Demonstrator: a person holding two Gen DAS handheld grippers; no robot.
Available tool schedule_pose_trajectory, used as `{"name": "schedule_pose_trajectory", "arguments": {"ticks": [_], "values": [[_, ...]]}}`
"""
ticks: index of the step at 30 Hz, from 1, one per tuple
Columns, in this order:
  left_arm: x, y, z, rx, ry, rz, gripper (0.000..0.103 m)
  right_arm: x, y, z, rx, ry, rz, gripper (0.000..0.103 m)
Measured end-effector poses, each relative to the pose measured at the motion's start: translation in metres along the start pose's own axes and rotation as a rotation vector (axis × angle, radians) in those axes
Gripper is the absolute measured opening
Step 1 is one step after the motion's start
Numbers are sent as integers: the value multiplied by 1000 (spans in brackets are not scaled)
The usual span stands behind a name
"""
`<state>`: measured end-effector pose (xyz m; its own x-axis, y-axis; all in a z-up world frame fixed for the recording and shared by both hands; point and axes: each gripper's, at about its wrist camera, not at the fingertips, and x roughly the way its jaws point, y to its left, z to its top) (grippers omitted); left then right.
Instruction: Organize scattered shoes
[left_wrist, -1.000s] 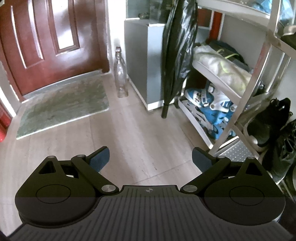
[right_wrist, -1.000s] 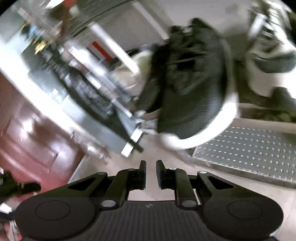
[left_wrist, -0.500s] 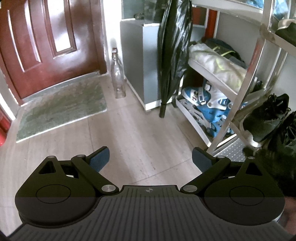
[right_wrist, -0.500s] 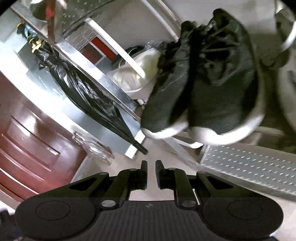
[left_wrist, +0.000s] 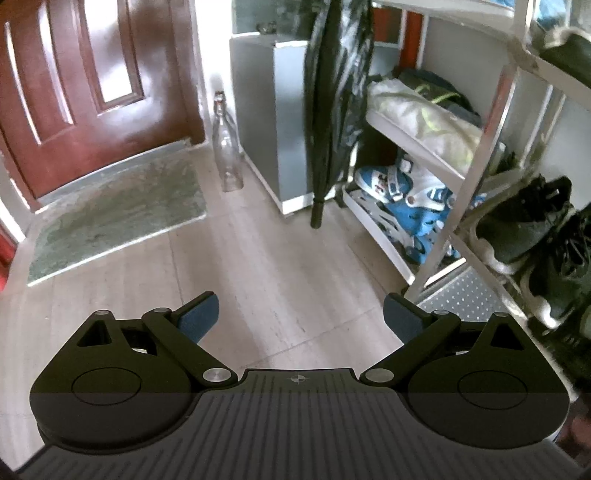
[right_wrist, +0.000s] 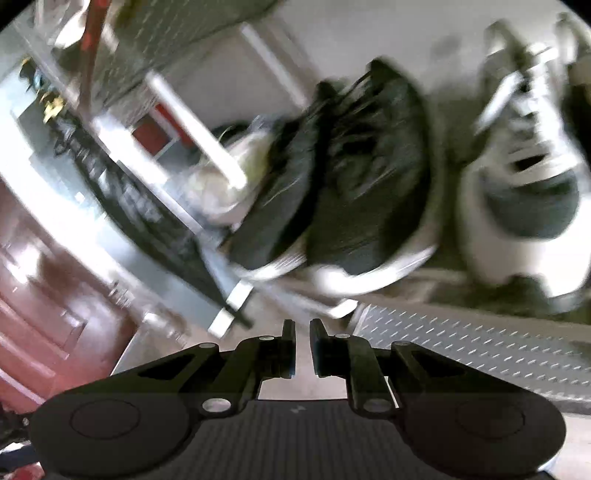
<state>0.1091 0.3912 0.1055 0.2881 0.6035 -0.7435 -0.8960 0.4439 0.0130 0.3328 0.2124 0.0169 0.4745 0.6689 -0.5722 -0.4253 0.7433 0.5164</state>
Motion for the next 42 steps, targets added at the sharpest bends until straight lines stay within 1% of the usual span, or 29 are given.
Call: {"name": "schedule_pose_trajectory", "arguments": {"ticks": [3, 4, 5, 6, 8, 9, 10, 12, 13, 15, 16, 17, 18, 19, 20, 21, 22, 23, 24, 26, 27, 29, 31, 32, 34, 36, 39, 41, 42], "values": [[2, -10, -1, 32, 14, -12, 99, -5, -8, 8, 36, 35, -18, 15], [3, -16, -2, 55, 24, -22, 99, -9, -8, 7, 31, 40, -18, 15], [4, -22, -3, 75, 34, -31, 99, -18, -3, 5, -12, 77, -17, 15], [5, -26, -5, 91, 42, -37, 99, -24, -2, 2, -28, 89, -15, 15], [7, -45, -12, 174, 85, -72, 99, -63, -5, -10, -78, 139, -20, 15], [7, -55, -16, 215, 104, -91, 99, -89, -10, -20, -84, 158, -22, 15], [5, -64, -22, 254, 114, -118, 99, -107, -13, -24, -81, 167, -30, 16], [-1, -79, -30, 309, 115, -166, 99, -143, -20, -34, -75, 185, -45, 20], [-7, -88, -37, 346, 111, -202, 99, -191, -30, -40, -64, 203, -70, 24], [-23, -107, -53, 425, 99, -278, 99, -243, -38, -43, -68, 201, -115, 25], [-39, -118, -67, 482, 84, -327, 99, -273, -42, -44, -74, 197, -141, 32], [-52, -127, -80, 531, 71, -369, 99, -317, -46, -42, -102, 174, -180, 41], [-59, -132, -86, 555, 68, -385, 99, -362, -50, -40, -130, 151, -218, 45], [-74, -139, -99, 599, 69, -406, 99, -406, -54, -38, -159, 127, -257, 54], [-90, -146, -112, 644, 70, -428, 99, -431, -55, -43, -190, 108, -291, 68], [-109, -153, -126, 693, 67, -453, 99, -466, -56, -49, -251, 79, -360, 75], [-136, -156, -142, 752, 51, -482, 99, -501, -58, -54, -311, 50, -429, 85], [-156, -155, -151, 788, 34, -500, 99, -518, -60, -61, -350, 32, -472, 86], [-175, -151, -158, 818, 16, -514, 99, -547, -64, -75, -412, 3, -541, 88], [-204, -142, -170, 856, -18, -526, 100, -573, -74, -95, -457, -36, -587, 96], [-217, -136, -175, 865, -34, -526, 102, -587, -84, -110, -455, -65, -592, 97], [-247, -113, -182, 868, -73, -518, 102, -596, -101, -131, -409, -104, -586, 100], [-260, -98, -188, 865, -78, -519, 102, -594, -116, -148, -353, -121, -560, 100], [-263, -91, -189, 866, -79, -513, 102, -591, -126, -161, -313, -131, -539, 100], [-266, -81, -196, 871, -92, -489, 102, -584, -133, -172, -283, -122, -535, 101], [-266, -74, -206, 883, -107, -463, 102, -577, -138, -182, -278, -120, -564, 101], [-259, -75, -219, 883, -83, -491, 102, -572, -137, -183, -291, -133, -608, 101], [-254, -78, -226, 857, -69, -532, 102, -571, -142, -178, -279, -108, -621, 101], [-251, -80, -230, 849, -63, -549, 102, -572, -145, -176, -263, -117, -617, 101]]}}
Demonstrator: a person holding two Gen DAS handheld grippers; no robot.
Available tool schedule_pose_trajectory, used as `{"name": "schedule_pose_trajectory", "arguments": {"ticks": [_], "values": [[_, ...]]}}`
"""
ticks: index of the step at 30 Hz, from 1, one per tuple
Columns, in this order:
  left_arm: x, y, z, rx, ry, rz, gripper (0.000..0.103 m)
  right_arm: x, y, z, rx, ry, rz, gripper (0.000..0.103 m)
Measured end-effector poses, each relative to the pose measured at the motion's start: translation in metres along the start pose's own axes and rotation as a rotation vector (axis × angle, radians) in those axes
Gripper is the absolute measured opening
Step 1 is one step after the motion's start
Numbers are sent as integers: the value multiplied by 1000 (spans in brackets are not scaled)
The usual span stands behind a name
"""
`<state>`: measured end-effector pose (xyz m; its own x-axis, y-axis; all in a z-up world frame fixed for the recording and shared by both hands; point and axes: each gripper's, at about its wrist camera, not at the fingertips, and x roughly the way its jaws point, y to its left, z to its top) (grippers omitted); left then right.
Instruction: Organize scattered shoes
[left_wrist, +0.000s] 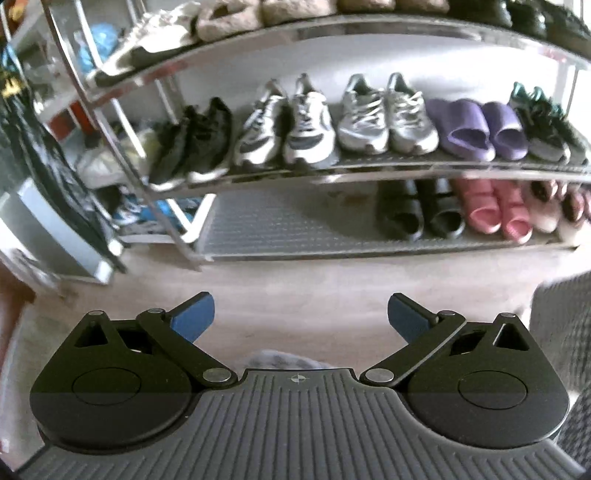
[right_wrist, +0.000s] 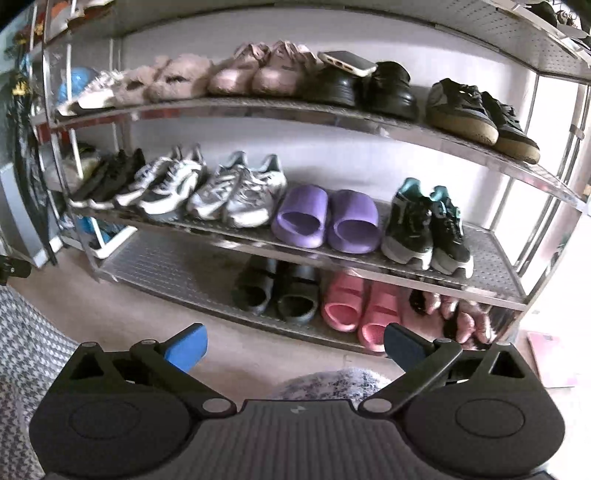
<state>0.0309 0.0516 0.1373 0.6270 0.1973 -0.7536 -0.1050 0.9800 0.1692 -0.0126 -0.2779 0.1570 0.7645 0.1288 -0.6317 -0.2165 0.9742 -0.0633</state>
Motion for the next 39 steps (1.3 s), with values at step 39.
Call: {"name": "schedule_pose_trajectory", "arguments": {"ticks": [39], "values": [[35, -23, 9, 17, 44, -98, 102, 39, -9, 9, 77, 31, -222, 101]]}}
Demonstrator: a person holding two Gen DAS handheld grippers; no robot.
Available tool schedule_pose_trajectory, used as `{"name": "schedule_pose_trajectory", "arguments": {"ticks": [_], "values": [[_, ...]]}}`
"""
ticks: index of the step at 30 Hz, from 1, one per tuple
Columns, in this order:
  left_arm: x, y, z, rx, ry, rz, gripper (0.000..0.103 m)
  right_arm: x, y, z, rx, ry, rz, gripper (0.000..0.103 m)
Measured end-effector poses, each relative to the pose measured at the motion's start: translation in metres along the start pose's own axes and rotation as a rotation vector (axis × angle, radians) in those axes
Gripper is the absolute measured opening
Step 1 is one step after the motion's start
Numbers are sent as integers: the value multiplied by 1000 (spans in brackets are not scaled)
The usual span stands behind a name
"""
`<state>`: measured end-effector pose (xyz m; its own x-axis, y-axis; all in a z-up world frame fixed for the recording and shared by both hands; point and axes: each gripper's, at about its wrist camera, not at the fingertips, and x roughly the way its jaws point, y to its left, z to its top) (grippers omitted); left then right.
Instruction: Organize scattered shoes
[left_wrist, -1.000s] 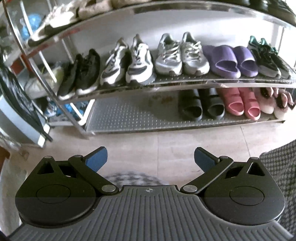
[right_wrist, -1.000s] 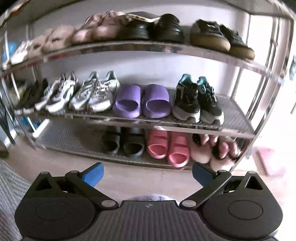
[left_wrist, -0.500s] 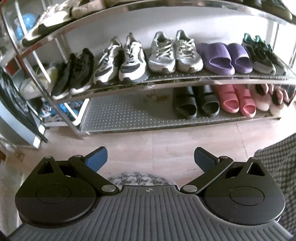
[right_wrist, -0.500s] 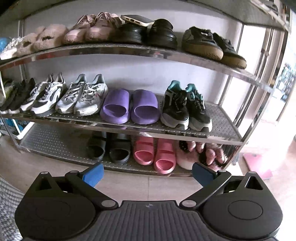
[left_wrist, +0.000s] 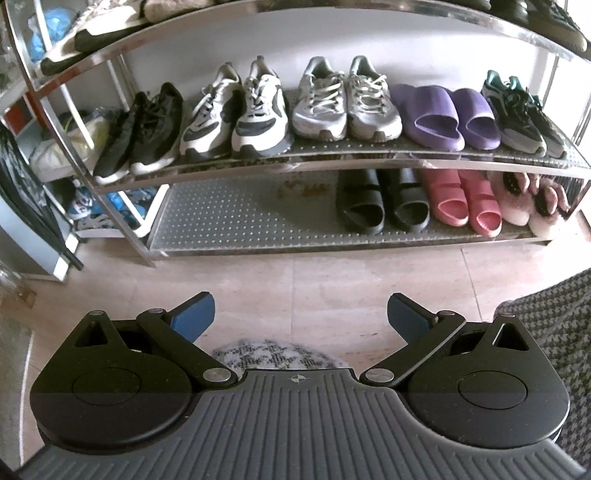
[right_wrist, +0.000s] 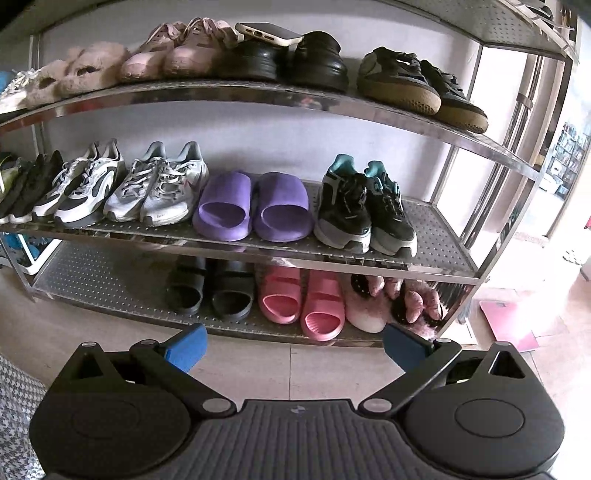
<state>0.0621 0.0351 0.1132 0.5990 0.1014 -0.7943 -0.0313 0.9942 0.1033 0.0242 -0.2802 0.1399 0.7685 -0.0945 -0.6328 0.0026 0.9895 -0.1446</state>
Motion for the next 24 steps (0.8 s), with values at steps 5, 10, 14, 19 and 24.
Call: {"name": "schedule_pose_trajectory", "arguments": {"ticks": [5, 10, 14, 19, 24], "values": [[0, 2, 0, -13, -1, -11, 102, 1, 4, 0, -17, 4, -14, 101], [0, 4, -1, -22, -2, -21, 102, 1, 6, 1, -23, 7, -20, 101], [-1, 4, -1, -22, -2, -23, 102, 1, 6, 1, -25, 8, -24, 101], [1, 3, 1, -23, -1, -23, 102, 2, 5, 1, -26, 10, -26, 101], [1, 2, 1, -23, -3, -25, 102, 2, 5, 1, -25, 11, -28, 101]]}}
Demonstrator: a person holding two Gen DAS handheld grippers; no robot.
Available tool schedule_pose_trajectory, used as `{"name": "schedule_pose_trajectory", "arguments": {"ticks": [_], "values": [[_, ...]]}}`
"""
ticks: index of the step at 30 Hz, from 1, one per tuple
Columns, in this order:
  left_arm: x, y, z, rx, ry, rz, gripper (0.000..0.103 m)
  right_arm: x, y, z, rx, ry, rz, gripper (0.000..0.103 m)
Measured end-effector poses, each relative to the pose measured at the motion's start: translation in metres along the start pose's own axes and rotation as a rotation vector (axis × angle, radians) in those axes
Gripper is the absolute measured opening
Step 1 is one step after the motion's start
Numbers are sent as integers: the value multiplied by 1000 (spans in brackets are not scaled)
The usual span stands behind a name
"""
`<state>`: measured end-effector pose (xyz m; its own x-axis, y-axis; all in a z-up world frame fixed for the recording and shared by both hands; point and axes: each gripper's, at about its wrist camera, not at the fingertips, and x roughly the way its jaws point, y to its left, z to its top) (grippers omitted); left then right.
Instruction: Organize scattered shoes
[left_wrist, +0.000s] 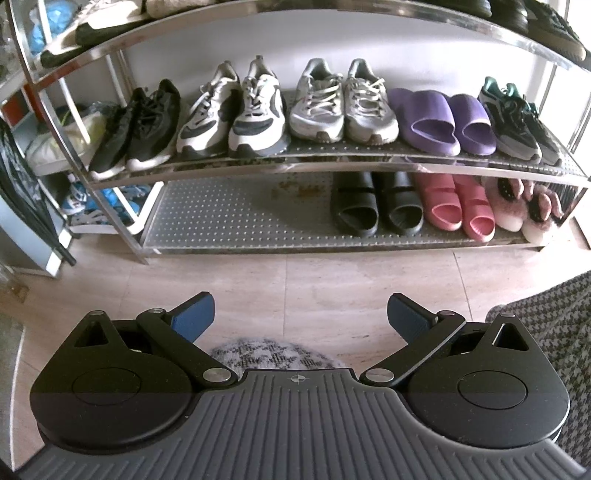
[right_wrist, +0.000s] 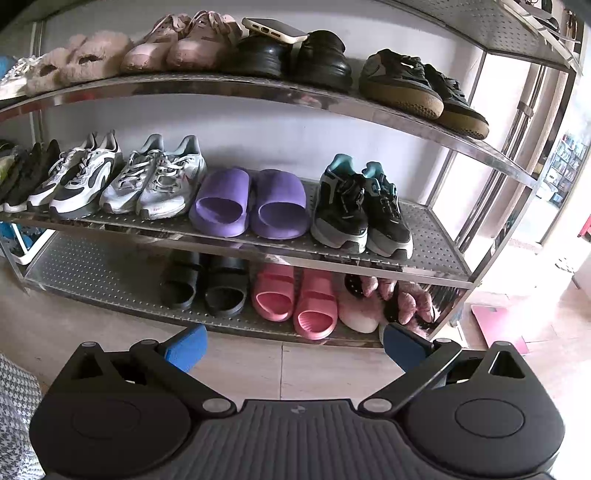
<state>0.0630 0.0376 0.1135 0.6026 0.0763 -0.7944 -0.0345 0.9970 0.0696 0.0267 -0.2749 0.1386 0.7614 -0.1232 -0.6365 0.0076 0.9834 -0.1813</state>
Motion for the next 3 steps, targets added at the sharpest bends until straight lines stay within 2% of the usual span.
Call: {"name": "schedule_pose_trajectory", "arguments": {"ticks": [3], "values": [[-1, 0, 0, -3, -4, -3, 102, 0, 0, 0, 1, 1, -1, 101]]}}
